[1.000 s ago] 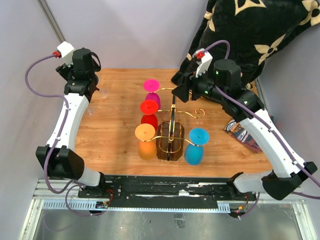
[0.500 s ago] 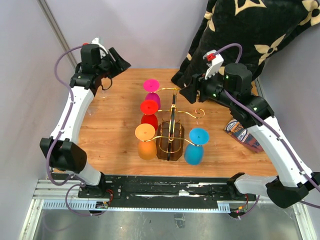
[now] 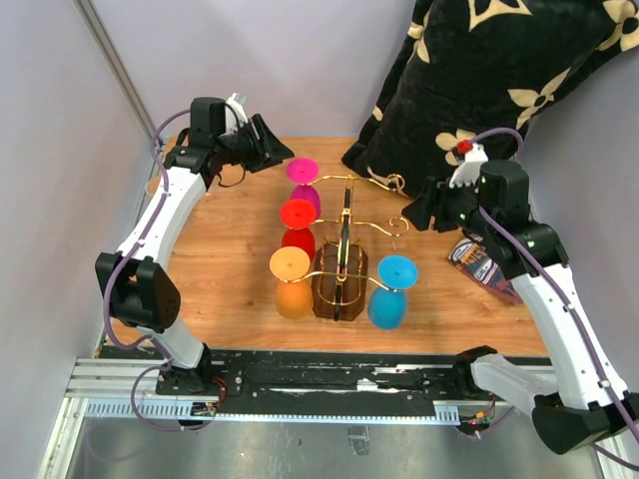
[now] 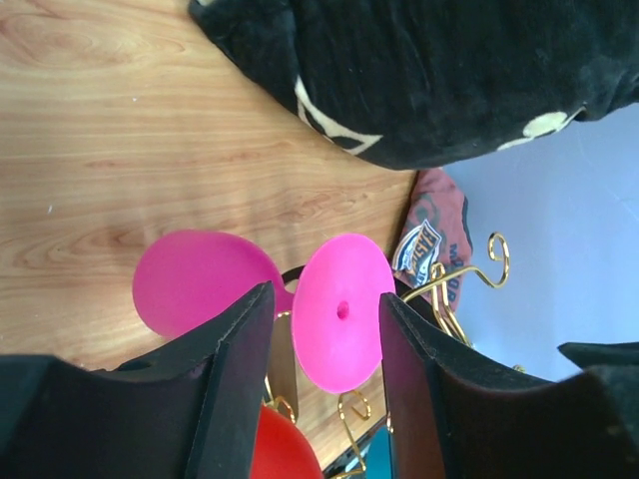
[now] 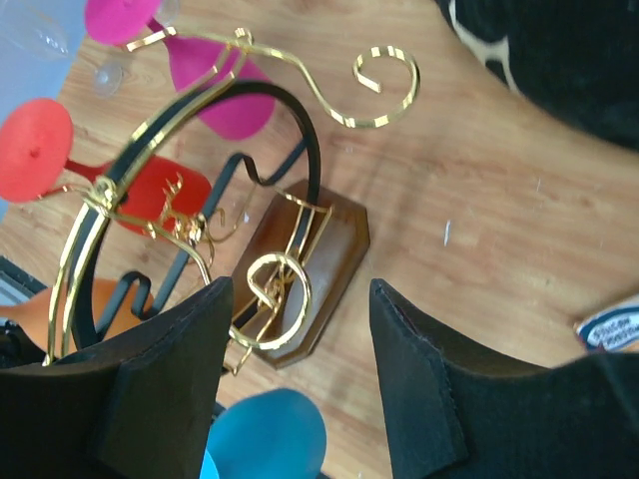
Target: Take the wine glass off the wine glass rack
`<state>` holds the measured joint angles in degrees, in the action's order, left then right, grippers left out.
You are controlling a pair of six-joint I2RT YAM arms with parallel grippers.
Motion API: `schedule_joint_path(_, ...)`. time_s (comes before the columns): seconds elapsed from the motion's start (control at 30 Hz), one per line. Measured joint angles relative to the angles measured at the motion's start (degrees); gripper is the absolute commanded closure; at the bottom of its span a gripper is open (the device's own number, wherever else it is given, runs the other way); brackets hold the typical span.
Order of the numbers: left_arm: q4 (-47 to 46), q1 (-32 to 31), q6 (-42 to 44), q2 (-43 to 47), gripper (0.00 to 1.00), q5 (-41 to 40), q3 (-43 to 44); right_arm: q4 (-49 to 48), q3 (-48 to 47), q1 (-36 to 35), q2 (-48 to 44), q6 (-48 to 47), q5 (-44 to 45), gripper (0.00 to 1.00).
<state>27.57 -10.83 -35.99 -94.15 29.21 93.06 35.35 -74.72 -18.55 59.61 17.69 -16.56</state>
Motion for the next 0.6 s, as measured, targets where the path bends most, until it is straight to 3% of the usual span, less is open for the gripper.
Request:
schedule_joint_path(0.3, -0.28, -1.64, 0.74, -0.09, 0.61, 1.51, -1.92, 3.04, 6.36, 1.95, -7.58, 2.71, -2.51, 0.42)
schedule_joint_path(0.5, 0.39, -2.05, 1.22, -0.09, 0.61, 0.52, -3.74, 3.32, 8.76, 1.97, -10.29, 5.27, -5.55, 0.42)
schedule_joint_path(0.6, 0.37, -2.05, 1.27, -0.07, 0.62, 0.11, -3.74, 3.54, 10.32, 2.14, -11.13, 6.86, -7.96, 0.47)
